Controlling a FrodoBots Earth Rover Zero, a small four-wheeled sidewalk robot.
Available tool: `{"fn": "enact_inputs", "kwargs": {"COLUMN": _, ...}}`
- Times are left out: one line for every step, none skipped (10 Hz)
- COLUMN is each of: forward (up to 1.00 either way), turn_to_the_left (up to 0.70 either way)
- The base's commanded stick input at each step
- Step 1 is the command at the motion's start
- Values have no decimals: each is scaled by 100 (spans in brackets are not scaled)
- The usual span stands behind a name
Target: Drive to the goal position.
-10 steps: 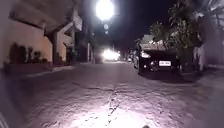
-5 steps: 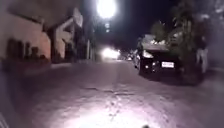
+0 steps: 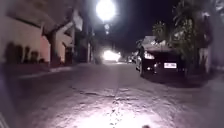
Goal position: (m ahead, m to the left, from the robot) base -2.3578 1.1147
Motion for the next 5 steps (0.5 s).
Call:
{"fn": "enact_inputs", "kwargs": {"forward": 0, "turn_to_the_left": 0}}
{"fn": "enact_inputs", "kwargs": {"forward": 0, "turn_to_the_left": 21}}
{"fn": "enact_inputs", "kwargs": {"forward": 0, "turn_to_the_left": 70}}
{"fn": "enact_inputs", "kwargs": {"forward": 0, "turn_to_the_left": 70}}
{"fn": "enact_inputs", "kwargs": {"forward": 0, "turn_to_the_left": 70}}
